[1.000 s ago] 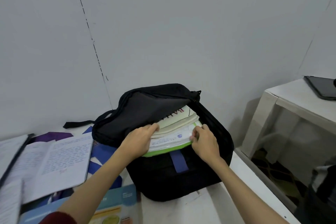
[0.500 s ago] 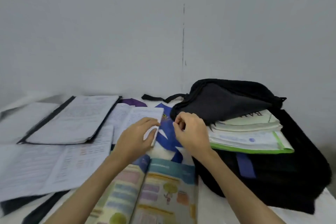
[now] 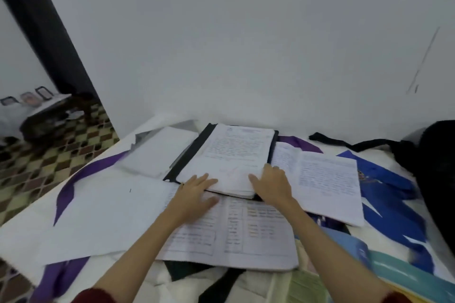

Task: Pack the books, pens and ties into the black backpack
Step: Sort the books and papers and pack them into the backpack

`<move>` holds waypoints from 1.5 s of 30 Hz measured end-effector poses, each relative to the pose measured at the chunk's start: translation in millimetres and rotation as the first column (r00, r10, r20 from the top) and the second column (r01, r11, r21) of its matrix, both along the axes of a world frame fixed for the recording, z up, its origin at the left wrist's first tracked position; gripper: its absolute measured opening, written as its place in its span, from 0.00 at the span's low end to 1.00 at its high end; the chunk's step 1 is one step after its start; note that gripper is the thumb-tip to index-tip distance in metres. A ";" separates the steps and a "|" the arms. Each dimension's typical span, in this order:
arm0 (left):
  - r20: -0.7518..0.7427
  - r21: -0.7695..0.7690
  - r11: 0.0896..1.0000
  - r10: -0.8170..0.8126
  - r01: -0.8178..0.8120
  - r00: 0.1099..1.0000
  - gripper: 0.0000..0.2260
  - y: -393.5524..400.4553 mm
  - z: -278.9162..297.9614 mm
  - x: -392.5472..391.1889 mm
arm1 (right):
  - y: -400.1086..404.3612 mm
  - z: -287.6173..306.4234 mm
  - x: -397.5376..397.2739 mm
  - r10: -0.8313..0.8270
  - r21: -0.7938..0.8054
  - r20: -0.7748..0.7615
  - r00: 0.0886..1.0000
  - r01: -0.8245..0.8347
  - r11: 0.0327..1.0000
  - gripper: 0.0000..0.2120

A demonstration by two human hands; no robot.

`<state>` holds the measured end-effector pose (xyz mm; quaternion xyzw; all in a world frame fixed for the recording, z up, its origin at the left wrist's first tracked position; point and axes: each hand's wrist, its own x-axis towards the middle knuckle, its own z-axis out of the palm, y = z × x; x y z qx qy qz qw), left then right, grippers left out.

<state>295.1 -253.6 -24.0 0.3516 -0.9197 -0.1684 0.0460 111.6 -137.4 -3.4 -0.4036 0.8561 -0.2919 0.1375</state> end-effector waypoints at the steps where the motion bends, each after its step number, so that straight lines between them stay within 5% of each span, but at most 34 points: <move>1: -0.026 0.012 1.000 -0.029 0.029 0.999 0.32 -3.1 -2.2 3.7 | -8.8 -0.9 -0.3 -0.080 -0.007 0.049 0.996 0.080 0.997 0.23; 5: -0.289 0.091 0.995 0.001 0.026 0.957 0.19 -23.6 -8.6 14.9 | -34.8 -2.2 -9.3 -0.343 -0.052 0.330 0.880 0.379 0.924 0.15; 7: -0.556 0.238 0.952 0.296 -0.193 0.777 0.15 -26.8 -4.3 17.5 | -41.9 4.8 -14.9 -0.342 -0.071 0.478 0.809 0.424 0.903 0.12; 8: -0.613 0.410 0.855 0.517 -0.318 0.598 0.18 -29.5 0.4 19.7 | -46.3 7.9 -16.7 -0.321 -0.082 0.544 0.775 0.430 0.899 0.10; 10: -0.441 0.821 0.482 0.876 -0.307 0.197 0.27 -41.8 11.3 24.4 | -57.5 12.5 -19.0 -0.299 -0.106 0.599 0.742 0.444 0.890 0.11; 11: -0.303 0.924 0.314 0.949 -0.217 0.083 0.30 -51.2 14.2 26.5 | -62.0 14.9 -18.4 -0.288 -0.114 0.623 0.728 0.449 0.886 0.13; 14: -0.104 0.993 0.100 0.993 -0.067 -0.054 0.29 -80.4 20.3 29.4 | -65.4 16.7 -17.7 -0.222 -0.110 0.763 0.607 0.461 0.881 0.20; 16: -0.038 0.999 0.039 0.995 0.014 -0.089 0.15 -90.4 25.1 32.4 | -62.8 17.7 -18.6 -0.193 -0.111 0.820 0.540 0.479 0.871 0.19; 18: -0.040 0.996 0.043 0.998 0.076 -0.042 0.05 -98.3 25.8 35.6 | -62.1 14.2 -24.0 -0.176 -0.123 0.835 0.522 0.488 0.864 0.21; 22: -0.206 0.977 0.187 0.954 0.105 0.217 0.12 -109.9 32.0 29.3 | -56.4 15.9 -22.2 -0.122 -0.188 0.846 0.518 0.505 0.842 0.20; 28: -0.473 0.802 0.591 0.716 -0.086 0.514 0.20 -91.2 46.2 8.9 | -57.6 20.4 -17.3 -0.082 -0.246 0.824 0.560 0.484 0.840 0.21; 32: -0.505 0.559 0.823 0.433 -0.099 0.747 0.13 -64.9 31.3 -5.0 | -56.8 17.4 -14.7 -0.102 -0.229 0.818 0.566 0.484 0.845 0.20; 36: -0.454 0.127 0.990 0.108 -0.055 0.884 0.07 -56.8 9.4 -5.2 | -53.1 9.6 -15.7 -0.128 -0.191 0.846 0.517 0.520 0.832 0.19; 40: -0.208 -0.216 0.969 -0.163 0.117 0.964 0.30 -61.1 4.0 1.2 | -52.8 2.0 -19.9 -0.117 -0.138 0.925 0.362 0.604 0.785 0.14; 43: 0.033 -0.277 0.941 -0.191 0.193 0.981 0.29 -61.0 10.2 0.9 | -51.7 -5.3 -31.4 -0.146 -0.073 0.949 0.279 0.646 0.760 0.33; 45: 0.077 -0.156 0.967 -0.192 0.202 0.978 0.29 -67.1 17.9 -3.5 | -48.9 -5.5 -34.7 -0.131 -0.066 0.956 0.264 0.626 0.777 0.33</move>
